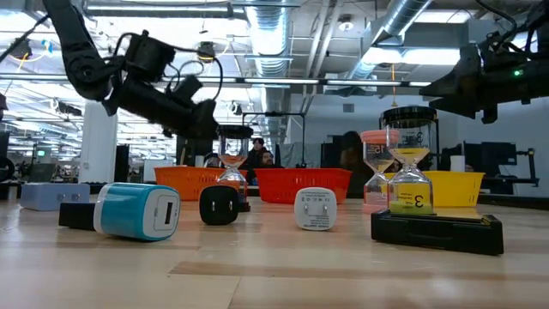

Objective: Pick & Place Office items
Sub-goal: Put the left green hourglass into the orange bin

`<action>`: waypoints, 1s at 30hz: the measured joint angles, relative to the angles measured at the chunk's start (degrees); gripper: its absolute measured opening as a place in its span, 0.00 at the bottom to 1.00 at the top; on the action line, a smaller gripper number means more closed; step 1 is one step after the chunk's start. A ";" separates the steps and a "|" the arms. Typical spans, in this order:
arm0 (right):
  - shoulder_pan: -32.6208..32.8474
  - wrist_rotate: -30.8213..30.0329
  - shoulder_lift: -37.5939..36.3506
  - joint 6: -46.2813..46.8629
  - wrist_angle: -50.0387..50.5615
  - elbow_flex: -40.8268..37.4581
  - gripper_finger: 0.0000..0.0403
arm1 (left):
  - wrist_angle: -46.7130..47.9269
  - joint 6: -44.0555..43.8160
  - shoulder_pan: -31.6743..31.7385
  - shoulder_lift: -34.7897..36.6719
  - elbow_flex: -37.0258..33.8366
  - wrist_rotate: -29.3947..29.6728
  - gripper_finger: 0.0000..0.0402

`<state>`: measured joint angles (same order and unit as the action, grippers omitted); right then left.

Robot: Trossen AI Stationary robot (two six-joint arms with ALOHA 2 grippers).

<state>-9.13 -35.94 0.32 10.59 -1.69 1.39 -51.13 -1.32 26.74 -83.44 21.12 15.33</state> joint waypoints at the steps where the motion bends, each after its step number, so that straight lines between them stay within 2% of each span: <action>1: 0.00 0.02 0.00 0.00 0.00 0.00 0.61 | -0.02 0.00 -0.13 1.00 0.00 -0.08 0.50; 6: 0.00 0.13 0.00 2.71 0.20 0.00 0.61 | 0.31 0.00 -1.38 6.60 0.00 -0.72 0.54; 12: 0.11 0.15 0.00 2.99 0.24 0.00 0.61 | 7.76 -1.15 -2.01 10.28 -0.02 -0.74 0.55; 18: 0.09 0.15 0.00 2.99 0.31 0.00 0.61 | 10.65 -5.69 -1.48 7.61 0.14 -0.28 0.55; 21: 0.06 0.15 0.00 2.99 0.21 0.00 0.61 | 12.97 -12.64 1.19 5.89 1.87 -0.33 0.56; 24: 0.04 0.15 0.00 2.99 -0.15 -0.02 0.61 | 20.74 -18.50 4.12 4.35 5.17 -1.81 0.58; 30: 0.04 0.15 0.00 2.99 -0.24 -0.04 0.61 | 33.07 -20.60 7.41 3.76 11.14 -1.70 0.65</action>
<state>-9.08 -35.79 0.32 13.58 -1.93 1.34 -18.06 -21.92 34.15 -79.68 32.26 13.63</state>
